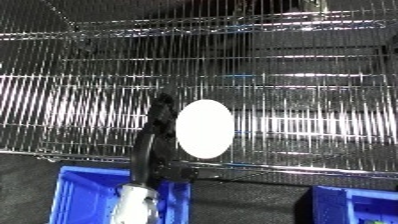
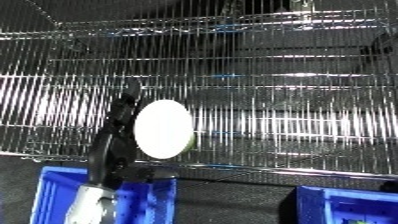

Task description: Pick up the object and place it into the box

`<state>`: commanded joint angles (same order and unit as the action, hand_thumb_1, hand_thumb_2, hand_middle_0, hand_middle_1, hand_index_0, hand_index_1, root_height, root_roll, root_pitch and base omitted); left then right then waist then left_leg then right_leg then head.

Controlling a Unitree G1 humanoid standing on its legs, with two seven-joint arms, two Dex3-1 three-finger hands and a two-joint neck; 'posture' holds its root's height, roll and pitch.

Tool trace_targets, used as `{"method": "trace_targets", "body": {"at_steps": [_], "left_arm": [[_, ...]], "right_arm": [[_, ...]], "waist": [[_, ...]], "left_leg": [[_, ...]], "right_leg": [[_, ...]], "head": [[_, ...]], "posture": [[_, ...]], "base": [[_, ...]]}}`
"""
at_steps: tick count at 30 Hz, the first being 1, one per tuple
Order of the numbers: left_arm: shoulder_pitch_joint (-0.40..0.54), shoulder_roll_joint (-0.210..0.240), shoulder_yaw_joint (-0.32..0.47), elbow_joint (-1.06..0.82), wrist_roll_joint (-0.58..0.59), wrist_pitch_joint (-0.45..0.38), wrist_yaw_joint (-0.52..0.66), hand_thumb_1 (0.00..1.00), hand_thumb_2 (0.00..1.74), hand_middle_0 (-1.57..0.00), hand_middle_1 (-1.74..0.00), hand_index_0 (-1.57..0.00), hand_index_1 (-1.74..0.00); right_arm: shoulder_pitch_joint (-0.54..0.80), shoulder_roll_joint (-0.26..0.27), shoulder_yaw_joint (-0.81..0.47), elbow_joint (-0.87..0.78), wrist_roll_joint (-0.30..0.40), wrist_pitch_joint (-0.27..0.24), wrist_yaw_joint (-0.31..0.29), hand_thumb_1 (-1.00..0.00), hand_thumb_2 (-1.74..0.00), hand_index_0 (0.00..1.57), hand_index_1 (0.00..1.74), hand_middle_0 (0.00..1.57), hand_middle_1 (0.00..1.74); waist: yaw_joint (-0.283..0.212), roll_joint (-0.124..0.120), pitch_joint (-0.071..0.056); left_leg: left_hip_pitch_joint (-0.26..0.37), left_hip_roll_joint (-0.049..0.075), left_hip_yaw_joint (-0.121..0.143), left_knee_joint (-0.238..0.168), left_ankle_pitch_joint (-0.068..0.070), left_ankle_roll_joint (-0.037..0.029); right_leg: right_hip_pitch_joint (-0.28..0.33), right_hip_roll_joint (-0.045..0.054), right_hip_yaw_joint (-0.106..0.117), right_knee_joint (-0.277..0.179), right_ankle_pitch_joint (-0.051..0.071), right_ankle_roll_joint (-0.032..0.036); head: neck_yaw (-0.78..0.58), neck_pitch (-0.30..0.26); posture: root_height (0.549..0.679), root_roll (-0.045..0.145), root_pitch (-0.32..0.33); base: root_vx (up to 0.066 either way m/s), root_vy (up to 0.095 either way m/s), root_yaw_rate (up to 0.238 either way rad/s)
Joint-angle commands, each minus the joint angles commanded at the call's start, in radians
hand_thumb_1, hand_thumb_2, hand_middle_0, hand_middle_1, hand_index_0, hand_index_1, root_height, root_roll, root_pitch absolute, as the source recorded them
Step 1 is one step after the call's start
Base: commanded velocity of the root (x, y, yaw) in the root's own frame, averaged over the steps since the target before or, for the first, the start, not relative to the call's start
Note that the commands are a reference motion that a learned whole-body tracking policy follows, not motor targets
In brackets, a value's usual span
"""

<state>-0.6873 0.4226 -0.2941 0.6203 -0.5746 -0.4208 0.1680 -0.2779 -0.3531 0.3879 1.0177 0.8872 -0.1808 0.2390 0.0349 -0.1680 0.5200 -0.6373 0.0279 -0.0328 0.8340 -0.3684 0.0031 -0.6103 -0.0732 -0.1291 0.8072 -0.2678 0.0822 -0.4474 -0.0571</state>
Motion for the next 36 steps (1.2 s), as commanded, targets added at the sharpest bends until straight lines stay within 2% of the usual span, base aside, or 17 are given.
{"method": "trace_targets", "body": {"at_steps": [15,22,26,30,36], "left_arm": [[-0.009,-0.001,-0.002,0.031,-0.012,0.015,-0.008,1.0,1.74,-1.57,-1.74,-1.57,-1.74],[-0.002,0.002,0.004,0.037,-0.028,0.016,-0.02,1.0,1.74,-1.57,-1.74,-1.57,-1.74],[0.022,0.011,0.023,0.004,-0.047,-0.015,-0.03,1.0,1.74,-1.57,-1.74,-1.57,-1.74],[0.083,0.035,0.065,-0.085,-0.064,-0.057,-0.028,1.0,1.74,-1.57,-1.74,-1.57,-1.74],[0.239,0.059,0.157,-0.257,-0.048,-0.108,-0.009,1.0,1.74,-1.57,-1.74,-1.57,-1.74]], "right_arm": [[0.004,0.003,-0.001,0.002,0.004,-0.004,-0.005,0.0,0.0,0.0,0.0,0.0,0.0],[-0.001,0.003,-0.007,0.011,0.002,0.001,-0.008,0.0,0.0,0.0,0.0,0.0,0.0],[0.002,0.003,-0.018,0.027,0.006,-0.004,-0.01,0.0,0.0,0.0,0.0,0.0,0.0],[0.019,0.0,-0.04,0.047,0.021,-0.021,-0.011,0.0,0.0,0.0,0.0,0.0,0.0],[0.054,-0.005,-0.082,0.058,0.04,-0.044,-0.018,0.0,0.0,0.0,0.0,0.0,0.0]], "waist": [[-0.009,0.008,0.0],[-0.004,0.016,0.0],[0.006,0.03,0.0],[0.028,0.052,0.0],[0.074,0.087,0.0]], "left_leg": [[0.017,0.003,0.003,-0.012,0.006,-0.0038],[0.034,-0.001,0.003,-0.026,0.013,-0.0063],[0.049,-0.007,0.001,-0.044,0.02,-0.0101],[0.062,-0.021,-0.003,-0.057,0.025,-0.0104],[0.071,-0.05,-0.011,-0.067,0.031,-0.0118]], "right_leg": [[0.006,0.0011,0.004,0.001,-0.008,-0.0076],[0.017,-0.0023,0.002,-0.003,-0.011,-0.0098],[0.028,-0.0108,-0.002,-0.013,-0.012,-0.0115],[0.038,-0.0257,-0.011,-0.013,-0.02,-0.0158],[0.051,-0.047,-0.029,-0.004,-0.034,-0.0234]], "head": [[-0.003,-0.02],[-0.02,-0.051],[-0.004,-0.064],[0.037,-0.079],[0.101,-0.121]], "posture": [[0.625,-0.011,0.114],[0.626,-0.005,0.108],[0.628,0.002,0.105],[0.629,0.011,0.101],[0.63,0.024,0.094]], "base": [[0.003,-0.008,-0.006],[-0.01,-0.011,0.017],[-0.013,-0.007,0.092],[-0.009,-0.005,0.15],[-0.019,-0.01,0.192]]}}
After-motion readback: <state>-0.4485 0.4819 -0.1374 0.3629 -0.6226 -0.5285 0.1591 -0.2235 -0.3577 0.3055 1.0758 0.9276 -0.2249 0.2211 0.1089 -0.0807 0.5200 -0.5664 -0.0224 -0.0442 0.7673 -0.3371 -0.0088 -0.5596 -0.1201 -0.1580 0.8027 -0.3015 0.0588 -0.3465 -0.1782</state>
